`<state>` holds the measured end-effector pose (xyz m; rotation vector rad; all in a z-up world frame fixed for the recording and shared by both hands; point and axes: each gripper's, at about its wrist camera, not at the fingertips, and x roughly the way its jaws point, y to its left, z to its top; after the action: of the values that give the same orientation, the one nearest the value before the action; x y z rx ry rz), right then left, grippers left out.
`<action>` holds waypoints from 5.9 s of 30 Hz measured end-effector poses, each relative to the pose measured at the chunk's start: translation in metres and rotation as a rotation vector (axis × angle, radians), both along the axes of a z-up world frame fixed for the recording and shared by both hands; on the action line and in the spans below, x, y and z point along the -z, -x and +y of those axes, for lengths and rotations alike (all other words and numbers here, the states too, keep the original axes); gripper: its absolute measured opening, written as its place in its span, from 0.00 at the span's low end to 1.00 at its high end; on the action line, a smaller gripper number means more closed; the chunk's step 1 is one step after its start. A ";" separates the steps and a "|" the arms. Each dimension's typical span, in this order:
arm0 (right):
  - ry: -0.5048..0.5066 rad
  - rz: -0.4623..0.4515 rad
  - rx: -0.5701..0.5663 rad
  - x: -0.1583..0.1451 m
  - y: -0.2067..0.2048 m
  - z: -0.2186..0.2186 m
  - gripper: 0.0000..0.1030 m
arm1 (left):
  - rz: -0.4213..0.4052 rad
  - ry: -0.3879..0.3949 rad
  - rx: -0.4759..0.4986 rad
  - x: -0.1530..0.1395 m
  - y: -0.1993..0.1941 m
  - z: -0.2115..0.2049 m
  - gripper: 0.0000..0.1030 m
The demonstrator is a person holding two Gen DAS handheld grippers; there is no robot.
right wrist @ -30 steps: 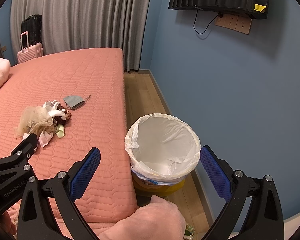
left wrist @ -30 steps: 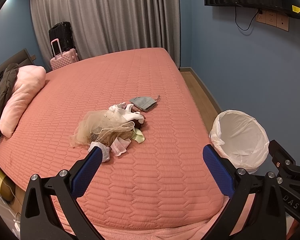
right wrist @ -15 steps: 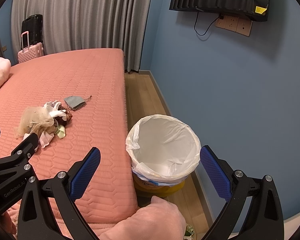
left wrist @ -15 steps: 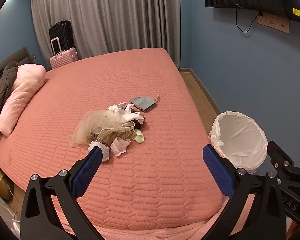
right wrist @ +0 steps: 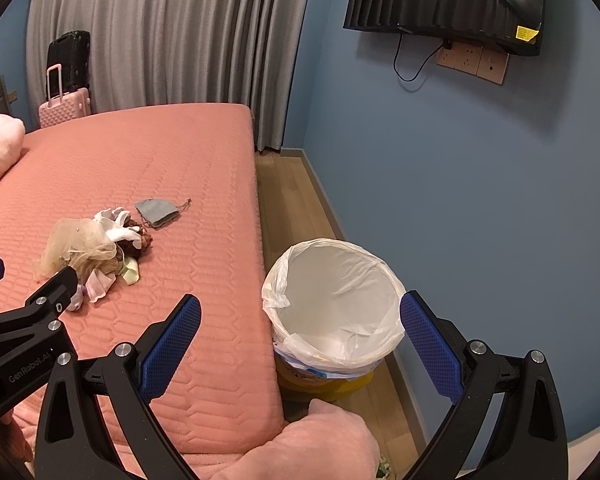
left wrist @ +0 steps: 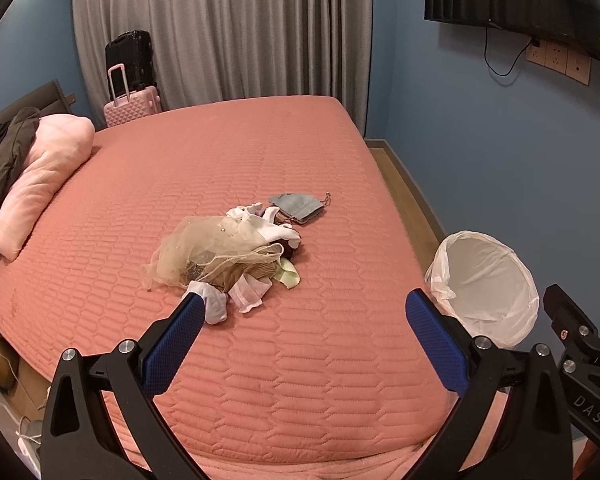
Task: Collect trash
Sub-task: 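Reach to the pile and grasp the white sock with the left gripper while the right grasps pink tissue, then carry the sock and tissue over the white-bagged wastebasket with both grippers, then open both grippers to drop the sock and tissue into the wastebasket, then move both open grippers back toward the pile on the bed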
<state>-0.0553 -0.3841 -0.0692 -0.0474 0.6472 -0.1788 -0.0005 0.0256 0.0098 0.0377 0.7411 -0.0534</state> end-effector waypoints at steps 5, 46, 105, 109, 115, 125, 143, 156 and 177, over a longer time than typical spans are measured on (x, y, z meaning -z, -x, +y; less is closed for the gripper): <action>-0.013 -0.022 0.005 0.002 -0.006 0.011 0.94 | -0.007 -0.007 -0.014 0.006 -0.008 0.020 0.93; -0.197 0.250 -0.332 0.133 -0.149 0.204 0.86 | 0.343 0.421 -0.088 0.166 -0.119 0.184 0.49; -0.333 -0.278 -0.251 -0.104 -0.043 -0.005 0.10 | -0.146 0.299 0.446 -0.065 -0.051 -0.008 0.34; -0.344 -0.270 -0.192 -0.091 -0.040 -0.034 0.10 | -0.138 0.281 0.496 -0.065 -0.050 -0.036 0.34; -0.360 -0.231 -0.110 -0.062 -0.042 -0.078 0.10 | -0.098 0.276 0.562 -0.059 -0.055 -0.077 0.35; -0.388 -0.162 -0.012 -0.015 -0.059 -0.129 0.10 | -0.008 0.251 0.644 -0.035 -0.072 -0.132 0.36; -0.406 -0.106 0.046 0.022 -0.085 -0.160 0.26 | 0.039 0.256 0.591 -0.019 -0.093 -0.156 0.77; -0.386 -0.088 -0.008 0.017 -0.078 -0.122 0.32 | 0.016 0.254 0.510 -0.018 -0.089 -0.118 0.77; -0.360 -0.021 -0.240 0.013 -0.071 0.021 0.47 | 0.025 0.278 0.201 0.006 -0.096 0.036 0.84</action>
<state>0.0159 -0.3629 -0.0826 0.2224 0.6396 0.1694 0.0958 0.0617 0.0038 -0.1542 0.7479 -0.3484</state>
